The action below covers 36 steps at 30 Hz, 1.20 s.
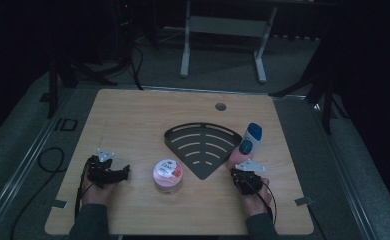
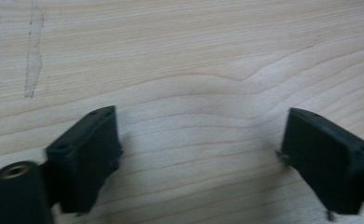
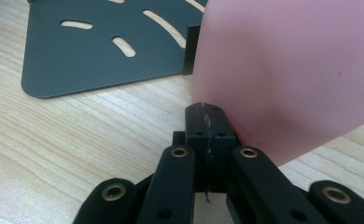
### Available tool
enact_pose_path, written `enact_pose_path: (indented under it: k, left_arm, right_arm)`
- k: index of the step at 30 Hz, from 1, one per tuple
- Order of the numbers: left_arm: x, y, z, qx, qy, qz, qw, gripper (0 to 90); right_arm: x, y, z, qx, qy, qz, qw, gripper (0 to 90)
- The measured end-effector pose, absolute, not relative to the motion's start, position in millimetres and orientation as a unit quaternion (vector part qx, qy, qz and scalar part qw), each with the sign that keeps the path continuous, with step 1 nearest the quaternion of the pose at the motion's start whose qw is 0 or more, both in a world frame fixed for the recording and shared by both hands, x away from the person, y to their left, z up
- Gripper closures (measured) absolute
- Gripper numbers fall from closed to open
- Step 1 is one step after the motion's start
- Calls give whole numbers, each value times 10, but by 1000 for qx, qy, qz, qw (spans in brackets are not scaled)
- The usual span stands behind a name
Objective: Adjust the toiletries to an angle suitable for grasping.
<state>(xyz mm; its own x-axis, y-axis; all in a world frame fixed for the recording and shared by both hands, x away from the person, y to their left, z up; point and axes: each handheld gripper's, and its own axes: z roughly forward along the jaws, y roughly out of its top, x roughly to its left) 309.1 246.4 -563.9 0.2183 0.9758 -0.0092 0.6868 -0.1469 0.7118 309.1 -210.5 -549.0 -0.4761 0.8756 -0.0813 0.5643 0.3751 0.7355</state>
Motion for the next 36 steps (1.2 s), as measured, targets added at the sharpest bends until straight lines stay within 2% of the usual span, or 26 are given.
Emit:
enact_pose_path:
  k: [2, 4, 6, 12, 13, 17, 18, 22, 23, 27, 36]
  left_arm:
    - [3084, 2439, -5629, 719, 577, 238, 305, 182]
    - [3073, 2406, -5604, 725, 571, 234, 306, 285]
    - [3063, 2353, -5582, 736, 559, 236, 301, 377]
    - [3010, 2237, -5517, 755, 518, 230, 331, 476]
    - [2995, 2210, -5499, 757, 509, 226, 341, 533]
    - [2962, 2152, -5452, 760, 495, 220, 359, 619]
    - [2962, 2152, -5452, 760, 495, 220, 359, 653]
    - [2936, 2091, -5409, 761, 487, 204, 377, 888]
    - [2926, 2056, -5399, 765, 481, 199, 379, 894]
    - [2876, 1844, -5387, 789, 452, 191, 369, 897]
    - [2778, 1645, -5373, 808, 418, 192, 368, 896]
  right_arm:
    - [3091, -2103, -5493, 454, 795, 325, 237, 900]
    - [3086, -2107, -5498, 451, 797, 326, 236, 897]
    - [3061, -2117, -5491, 446, 798, 333, 231, 843]
    - [2991, -2101, -5454, 433, 801, 343, 231, 801]
    - [2957, -2071, -5430, 425, 803, 348, 230, 790]
    - [2911, -2002, -5389, 410, 809, 353, 230, 777]
    - [2903, -1984, -5379, 406, 810, 355, 229, 763]
    - [2882, -1928, -5356, 397, 814, 358, 227, 691]
    - [2864, -1886, -5344, 394, 814, 359, 229, 640]
    - [2839, -1839, -5335, 391, 816, 360, 227, 572]
    - [2790, -1825, -5319, 386, 821, 358, 223, 541]
